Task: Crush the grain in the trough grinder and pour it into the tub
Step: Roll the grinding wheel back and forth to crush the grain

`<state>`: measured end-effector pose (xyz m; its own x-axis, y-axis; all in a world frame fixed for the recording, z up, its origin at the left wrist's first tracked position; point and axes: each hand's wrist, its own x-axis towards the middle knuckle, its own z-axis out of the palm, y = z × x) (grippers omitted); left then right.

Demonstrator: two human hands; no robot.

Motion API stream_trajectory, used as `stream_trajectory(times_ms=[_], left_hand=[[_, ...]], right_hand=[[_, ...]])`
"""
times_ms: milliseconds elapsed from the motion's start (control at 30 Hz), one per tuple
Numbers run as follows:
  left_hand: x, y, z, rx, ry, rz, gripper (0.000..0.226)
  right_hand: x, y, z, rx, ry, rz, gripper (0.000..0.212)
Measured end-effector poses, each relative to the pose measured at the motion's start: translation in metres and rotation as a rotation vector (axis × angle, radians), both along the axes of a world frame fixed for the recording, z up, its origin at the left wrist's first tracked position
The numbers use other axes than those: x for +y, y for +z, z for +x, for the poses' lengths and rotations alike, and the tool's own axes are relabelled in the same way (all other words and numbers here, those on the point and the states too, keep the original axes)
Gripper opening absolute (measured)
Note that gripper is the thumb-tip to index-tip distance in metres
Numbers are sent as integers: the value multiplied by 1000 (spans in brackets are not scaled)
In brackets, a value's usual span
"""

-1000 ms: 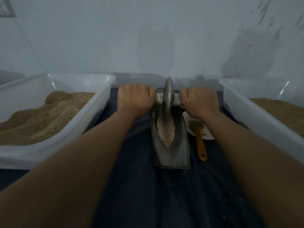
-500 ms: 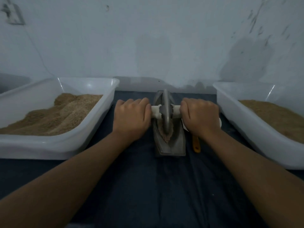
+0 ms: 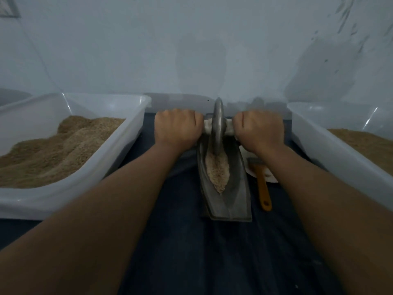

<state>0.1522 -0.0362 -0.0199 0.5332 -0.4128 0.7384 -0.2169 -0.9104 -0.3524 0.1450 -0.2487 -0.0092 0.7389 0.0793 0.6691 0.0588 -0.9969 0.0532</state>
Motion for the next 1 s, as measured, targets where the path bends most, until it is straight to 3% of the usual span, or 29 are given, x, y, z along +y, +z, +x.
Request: stream_trajectory(times_ms=[200,300,433,633,733,833,933,1000], left_hand=[[3,-1,-17,66,40,-5,28],[3,-3,-39,183,62,-191,34],[10,-11,-77,102,-66,-322,34],[5,-9,-78,45,-63,-286,37],[6,-8,-54,91,-23,-202,33],[5,-4,-24,207,58,-71,24],[5,1,6,321,97,-155,22],[4,4,14,330,90,-141,21]], right_hand=[[-1,-9,-25,16,-18,-94,54],[5,-6,-52,-22,-9,-52,48],[1,-12,-87,-139,120,21,42],[-1,-19,-90,-147,96,66,44],[0,-14,-69,-141,44,41,48],[3,-1,-33,0,6,-95,52],[6,20,-3,94,42,-15,52],[7,25,7,117,62,-91,50]])
